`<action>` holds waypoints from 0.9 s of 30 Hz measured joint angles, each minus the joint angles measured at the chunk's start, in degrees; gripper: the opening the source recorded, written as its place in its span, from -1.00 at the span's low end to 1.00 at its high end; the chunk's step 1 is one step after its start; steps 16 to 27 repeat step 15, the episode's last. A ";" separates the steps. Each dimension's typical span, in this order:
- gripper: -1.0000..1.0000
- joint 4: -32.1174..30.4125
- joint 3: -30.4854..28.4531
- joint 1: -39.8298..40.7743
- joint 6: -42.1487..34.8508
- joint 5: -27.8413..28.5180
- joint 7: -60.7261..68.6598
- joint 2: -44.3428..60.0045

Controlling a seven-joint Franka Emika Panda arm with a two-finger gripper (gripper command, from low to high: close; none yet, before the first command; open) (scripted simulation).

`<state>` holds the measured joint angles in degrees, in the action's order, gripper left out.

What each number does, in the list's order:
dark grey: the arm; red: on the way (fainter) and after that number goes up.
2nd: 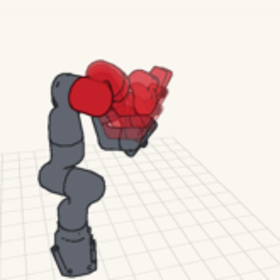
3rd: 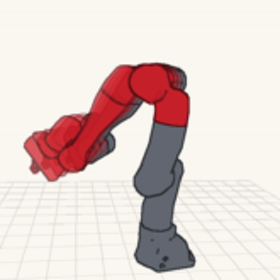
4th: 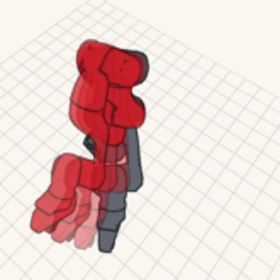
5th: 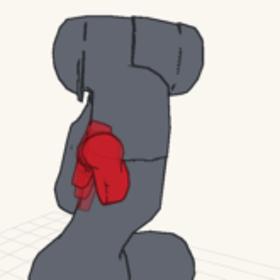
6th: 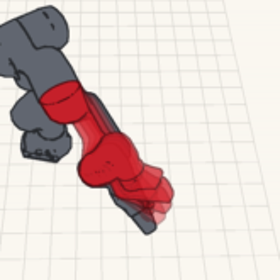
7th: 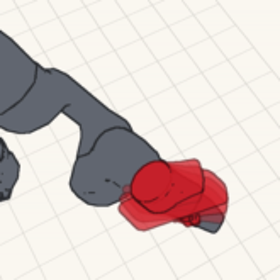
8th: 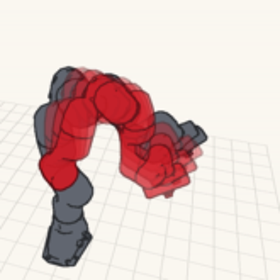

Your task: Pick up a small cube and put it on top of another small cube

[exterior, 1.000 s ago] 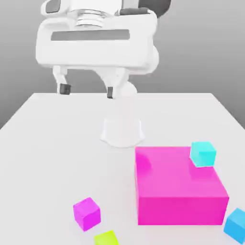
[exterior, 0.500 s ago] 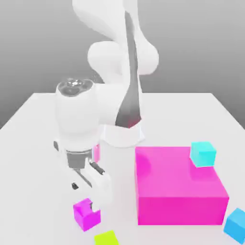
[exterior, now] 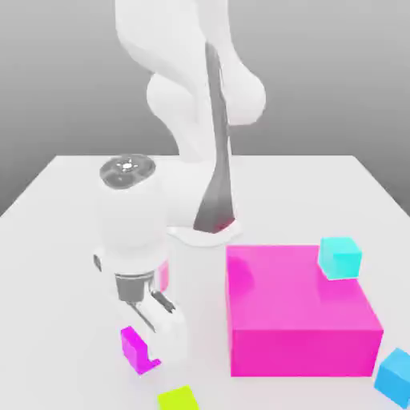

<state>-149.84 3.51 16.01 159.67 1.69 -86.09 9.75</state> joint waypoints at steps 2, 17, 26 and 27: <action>-1.00 3.24 0.92 -0.91 -3.32 0.16 -0.06 0.02; 1.00 16.18 2.50 -5.55 -6.17 2.80 -1.88 10.17; 1.00 16.18 2.50 -5.55 -6.17 2.80 -1.88 10.17; 1.00 16.18 2.50 -5.55 -6.17 2.80 -1.88 10.17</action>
